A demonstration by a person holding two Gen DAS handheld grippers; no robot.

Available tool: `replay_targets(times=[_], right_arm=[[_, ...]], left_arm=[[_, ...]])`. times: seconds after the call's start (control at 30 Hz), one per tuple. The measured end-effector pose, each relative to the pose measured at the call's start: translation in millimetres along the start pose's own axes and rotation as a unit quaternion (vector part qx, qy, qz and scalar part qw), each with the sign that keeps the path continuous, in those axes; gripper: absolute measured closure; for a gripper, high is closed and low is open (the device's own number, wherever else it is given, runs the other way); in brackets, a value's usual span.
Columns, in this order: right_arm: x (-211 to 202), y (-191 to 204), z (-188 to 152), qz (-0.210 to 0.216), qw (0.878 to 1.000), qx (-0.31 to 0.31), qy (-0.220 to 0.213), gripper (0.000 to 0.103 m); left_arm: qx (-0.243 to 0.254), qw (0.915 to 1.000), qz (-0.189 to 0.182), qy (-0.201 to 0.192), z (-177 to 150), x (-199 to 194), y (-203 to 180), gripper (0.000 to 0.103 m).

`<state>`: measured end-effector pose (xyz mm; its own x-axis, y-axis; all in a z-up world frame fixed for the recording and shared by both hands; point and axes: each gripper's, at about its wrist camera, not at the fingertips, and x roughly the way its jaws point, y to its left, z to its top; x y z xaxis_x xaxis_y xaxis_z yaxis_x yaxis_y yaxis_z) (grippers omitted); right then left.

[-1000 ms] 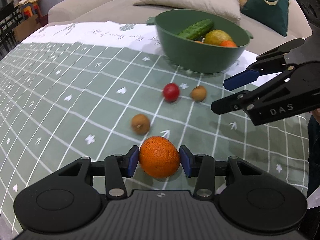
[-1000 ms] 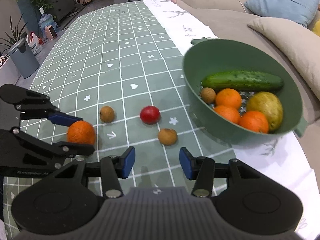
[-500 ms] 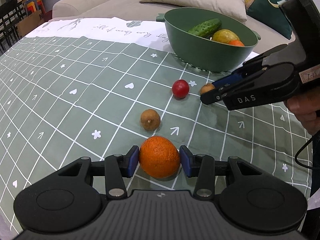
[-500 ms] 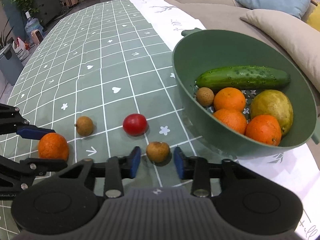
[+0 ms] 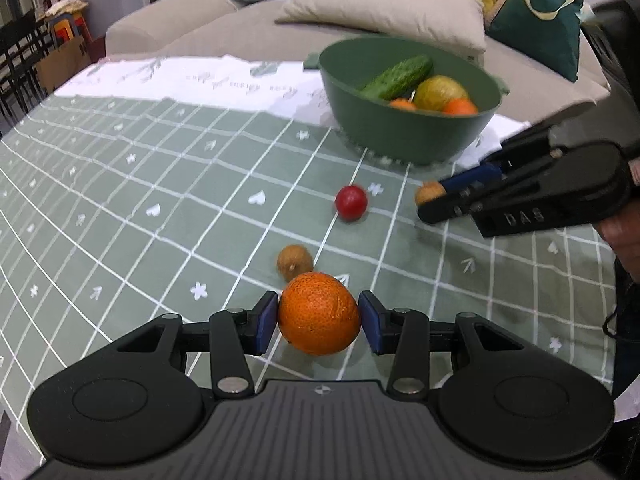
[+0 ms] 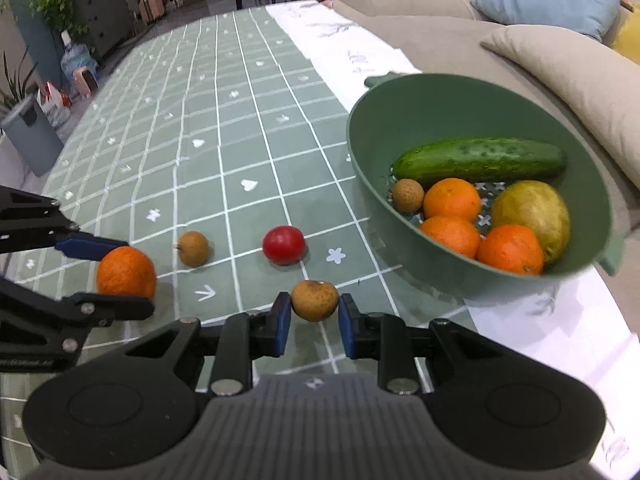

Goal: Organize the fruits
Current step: 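Carry the orange and kiwi over the green colander with both grippers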

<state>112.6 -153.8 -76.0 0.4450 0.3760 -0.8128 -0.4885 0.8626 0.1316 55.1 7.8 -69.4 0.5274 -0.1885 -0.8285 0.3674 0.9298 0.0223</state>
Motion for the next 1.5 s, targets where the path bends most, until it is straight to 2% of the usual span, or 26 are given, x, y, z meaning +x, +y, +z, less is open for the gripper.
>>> replay_targets(times=[0.43,0.7,0.93,1.17,1.5], right_arm=[[-70,3,-45,0.002,1.000,0.011,-0.020,0.082],[-105,-10,-51,-0.004,0.999,0.019,-0.047,0.082],[-118,-26,-52,-0.006,0.998,0.024,-0.058,0.082],[-124,-44,-36,-0.011,0.998,0.018,-0.065,0.082],[-120,-82,25,-0.025,0.996,-0.010,-0.083,0.082]], left_arm=[[0.049,0.9984,-0.003,-0.028,15,-31,-55,0.053],[0.065,0.9970,0.003,-0.042,28,-43,-74,0.053],[0.079,0.9961,0.004,-0.039,40,-38,-83,0.053],[0.113,0.9928,0.008,-0.037,69,-24,-89,0.053],[0.167,0.9850,0.017,-0.041,137,14,-85,0.053]])
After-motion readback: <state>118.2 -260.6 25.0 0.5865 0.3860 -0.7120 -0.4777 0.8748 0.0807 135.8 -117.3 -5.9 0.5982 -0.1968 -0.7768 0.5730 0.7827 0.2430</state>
